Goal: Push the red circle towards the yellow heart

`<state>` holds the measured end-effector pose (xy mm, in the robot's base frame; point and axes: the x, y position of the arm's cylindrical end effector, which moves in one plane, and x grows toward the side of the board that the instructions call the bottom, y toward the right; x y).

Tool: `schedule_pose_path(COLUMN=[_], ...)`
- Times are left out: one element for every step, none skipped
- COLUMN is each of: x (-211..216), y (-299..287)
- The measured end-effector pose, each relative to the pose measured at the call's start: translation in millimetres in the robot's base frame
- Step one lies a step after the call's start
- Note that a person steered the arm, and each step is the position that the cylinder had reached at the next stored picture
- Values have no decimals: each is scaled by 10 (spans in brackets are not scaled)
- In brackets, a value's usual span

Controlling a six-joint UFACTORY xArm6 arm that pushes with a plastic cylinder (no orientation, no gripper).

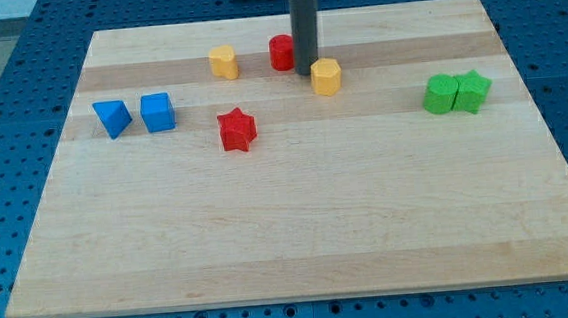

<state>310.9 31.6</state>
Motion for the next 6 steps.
schedule_pose_path(x=[-399,-707,-310,68,-325,-274], y=[367,116,-262,-645,-621,-1047])
